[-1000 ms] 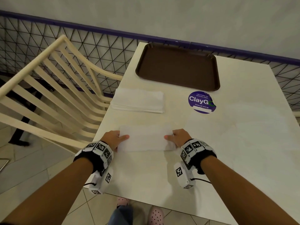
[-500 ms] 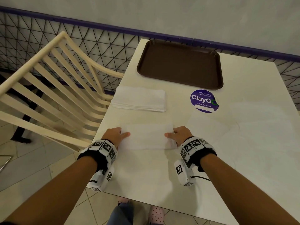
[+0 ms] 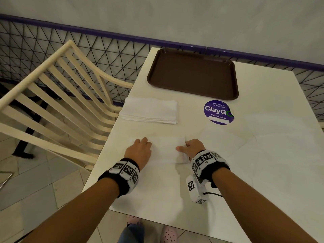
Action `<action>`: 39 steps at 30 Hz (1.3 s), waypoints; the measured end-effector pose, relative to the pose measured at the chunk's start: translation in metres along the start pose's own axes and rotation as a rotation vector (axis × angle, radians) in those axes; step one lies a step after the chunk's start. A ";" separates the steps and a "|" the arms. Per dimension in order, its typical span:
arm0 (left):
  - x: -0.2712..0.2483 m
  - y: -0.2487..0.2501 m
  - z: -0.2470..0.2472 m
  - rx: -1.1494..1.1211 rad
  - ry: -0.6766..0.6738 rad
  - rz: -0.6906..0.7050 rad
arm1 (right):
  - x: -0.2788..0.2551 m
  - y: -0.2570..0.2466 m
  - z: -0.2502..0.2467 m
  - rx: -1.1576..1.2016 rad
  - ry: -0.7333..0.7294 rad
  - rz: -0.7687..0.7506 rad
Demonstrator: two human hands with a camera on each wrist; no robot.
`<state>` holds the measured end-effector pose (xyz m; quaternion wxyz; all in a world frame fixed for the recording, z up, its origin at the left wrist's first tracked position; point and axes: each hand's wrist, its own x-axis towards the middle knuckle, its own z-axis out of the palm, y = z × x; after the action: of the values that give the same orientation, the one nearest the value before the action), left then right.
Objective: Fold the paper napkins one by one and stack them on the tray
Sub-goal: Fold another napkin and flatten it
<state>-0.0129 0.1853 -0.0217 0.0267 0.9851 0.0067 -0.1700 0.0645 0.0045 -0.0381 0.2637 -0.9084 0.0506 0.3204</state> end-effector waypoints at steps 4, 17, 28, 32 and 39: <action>-0.010 0.012 0.003 -0.040 -0.056 -0.045 | -0.001 0.000 -0.001 -0.004 -0.006 -0.018; -0.016 0.014 0.010 0.001 0.035 -0.058 | -0.062 0.002 0.049 -0.502 0.398 -0.674; -0.016 0.014 0.011 0.040 0.053 -0.059 | -0.082 0.017 0.059 -0.738 -0.048 -0.428; -0.018 0.010 0.014 -0.005 0.052 -0.068 | -0.081 0.028 0.041 -0.718 -0.080 -0.370; -0.039 -0.011 0.016 -0.011 0.055 -0.233 | -0.078 0.020 0.029 -0.748 -0.117 -0.375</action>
<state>-0.0552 0.1952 -0.0247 0.0122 0.9817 0.1230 -0.1449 -0.0188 -0.0037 -0.0186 -0.0281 -0.9152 -0.2504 0.3144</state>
